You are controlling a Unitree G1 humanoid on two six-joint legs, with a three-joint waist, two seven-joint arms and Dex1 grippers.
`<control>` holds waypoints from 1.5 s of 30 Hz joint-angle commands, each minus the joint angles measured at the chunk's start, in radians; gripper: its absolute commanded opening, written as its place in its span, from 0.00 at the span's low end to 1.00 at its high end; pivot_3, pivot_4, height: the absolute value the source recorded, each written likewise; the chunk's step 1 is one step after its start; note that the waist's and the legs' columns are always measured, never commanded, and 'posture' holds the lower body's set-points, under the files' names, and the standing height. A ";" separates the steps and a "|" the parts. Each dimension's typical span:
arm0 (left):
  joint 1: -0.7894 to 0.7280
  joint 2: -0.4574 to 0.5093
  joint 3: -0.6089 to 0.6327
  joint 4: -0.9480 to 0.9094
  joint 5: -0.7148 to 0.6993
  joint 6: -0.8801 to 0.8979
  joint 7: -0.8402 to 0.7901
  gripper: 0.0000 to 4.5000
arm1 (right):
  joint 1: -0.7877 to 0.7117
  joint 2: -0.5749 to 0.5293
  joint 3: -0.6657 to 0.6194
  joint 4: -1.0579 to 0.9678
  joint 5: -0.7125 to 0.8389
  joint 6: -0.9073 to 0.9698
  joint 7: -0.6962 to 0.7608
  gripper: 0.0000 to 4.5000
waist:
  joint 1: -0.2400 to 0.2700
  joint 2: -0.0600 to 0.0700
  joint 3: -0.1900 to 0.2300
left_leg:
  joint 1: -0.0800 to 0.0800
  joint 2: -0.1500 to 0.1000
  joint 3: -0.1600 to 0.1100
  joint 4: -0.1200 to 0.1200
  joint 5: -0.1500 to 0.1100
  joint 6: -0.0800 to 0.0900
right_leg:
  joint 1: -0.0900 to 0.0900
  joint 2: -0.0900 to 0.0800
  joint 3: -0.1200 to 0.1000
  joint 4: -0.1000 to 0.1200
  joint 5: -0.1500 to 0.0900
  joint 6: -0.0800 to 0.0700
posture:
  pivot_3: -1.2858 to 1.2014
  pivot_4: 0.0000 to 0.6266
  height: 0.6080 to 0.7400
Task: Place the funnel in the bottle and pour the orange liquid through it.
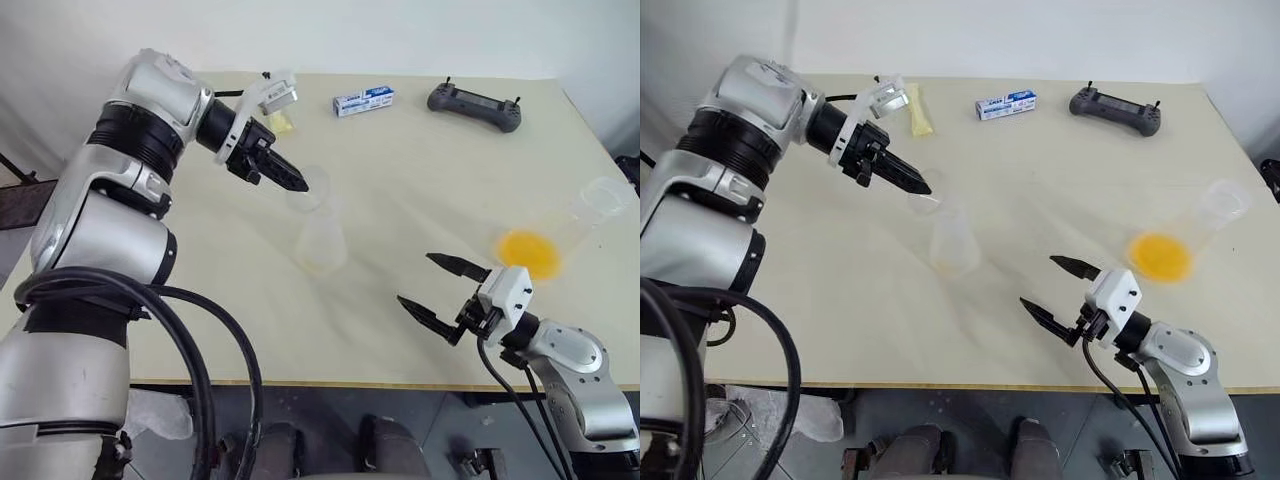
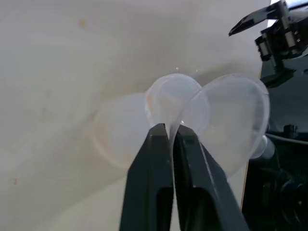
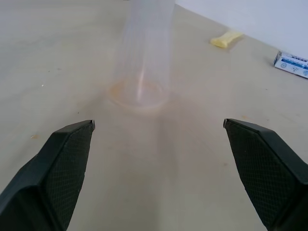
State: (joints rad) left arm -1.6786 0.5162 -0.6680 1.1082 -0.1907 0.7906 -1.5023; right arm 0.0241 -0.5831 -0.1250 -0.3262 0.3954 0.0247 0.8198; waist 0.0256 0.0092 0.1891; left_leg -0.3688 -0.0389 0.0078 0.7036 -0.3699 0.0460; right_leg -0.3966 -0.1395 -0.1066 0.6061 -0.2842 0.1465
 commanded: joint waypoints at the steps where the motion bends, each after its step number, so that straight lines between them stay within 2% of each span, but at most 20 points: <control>1: -0.030 -0.023 -0.026 0.052 0.031 -0.012 -0.112 0.28 | 0.016 -0.001 -0.023 -0.052 0.006 -0.009 -0.014 1.00 | -0.001 0.000 0.000 | 0.000 0.000 0.000 0.000 0.000 0.000 | 0.000 0.000 0.000 0.000 0.000 0.000 | 0.52 0.24 1.00; 11: -0.066 -0.056 0.063 0.118 0.076 -0.057 -0.112 0.98 | 0.018 -0.011 -0.035 -0.056 0.006 -0.011 -0.024 1.00 | -0.001 -0.001 0.001 | -0.002 0.000 0.000 0.000 0.000 0.000 | -0.001 0.000 0.000 0.000 0.000 0.000 | 0.52 0.24 1.00; 12: -0.068 -0.057 0.077 0.120 0.083 -0.061 -0.112 1.00 | 0.015 -0.013 -0.036 -0.054 0.005 -0.012 -0.023 1.00 | -0.002 -0.001 0.001 | -0.002 0.000 0.000 0.000 0.000 0.000 | -0.001 0.000 0.000 0.000 0.000 0.000 | 0.52 0.24 1.00; 27: -0.069 -0.035 0.307 0.128 0.153 -0.112 -0.055 1.00 | 0.003 -0.034 -0.058 -0.037 0.011 -0.009 -0.009 1.00 | -0.002 -0.001 0.001 | -0.002 0.000 0.000 0.000 0.000 0.000 | -0.001 0.000 -0.001 0.000 0.000 0.000 | 0.52 0.24 1.00; 33: 0.005 0.053 0.506 0.049 0.056 -0.119 0.005 1.00 | 0.042 -0.046 -0.101 -0.071 0.017 0.018 -0.031 1.00 | -0.005 -0.001 0.001 | -0.001 0.001 0.000 0.000 0.000 0.000 | -0.002 0.000 -0.001 0.001 0.000 0.000 | 0.52 0.24 1.00; 36: 0.143 0.083 0.703 -0.078 -0.068 -0.211 0.086 1.00 | 0.082 -0.038 -0.133 -0.083 0.010 0.018 -0.054 1.00 | -0.005 -0.001 0.001 | 0.000 0.000 0.000 0.000 0.000 0.000 | -0.002 -0.001 0.000 0.003 0.000 0.000 | 0.52 0.24 1.00; 40: 0.403 0.097 0.851 -0.322 -0.165 -0.362 0.108 1.00 | 0.126 -0.014 -0.174 -0.113 0.006 0.035 -0.122 1.00 | -0.007 0.000 0.000 | 0.000 0.000 -0.002 0.003 0.000 0.000 | -0.002 -0.002 0.000 0.006 0.000 0.000 | 0.52 0.24 1.00; 45: 0.688 0.087 0.940 -0.533 -0.238 -0.482 0.122 1.00 | 0.187 0.014 -0.216 -0.151 -0.010 0.054 -0.193 1.00 | -0.001 0.000 0.000 | -0.001 0.000 -0.004 0.007 -0.001 0.000 | -0.002 -0.002 0.000 0.008 0.000 0.000 | 0.52 0.24 1.00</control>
State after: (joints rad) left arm -1.0093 0.6027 0.2355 0.6731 -0.3774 0.3567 -1.3775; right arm 0.2006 -0.5799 -0.3018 -0.4288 0.3802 0.0813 0.6528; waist 0.0247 0.0087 0.1896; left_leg -0.3709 -0.0397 0.0037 0.7112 -0.3706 0.0457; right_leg -0.3984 -0.1415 -0.1068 0.6141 -0.2841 0.1464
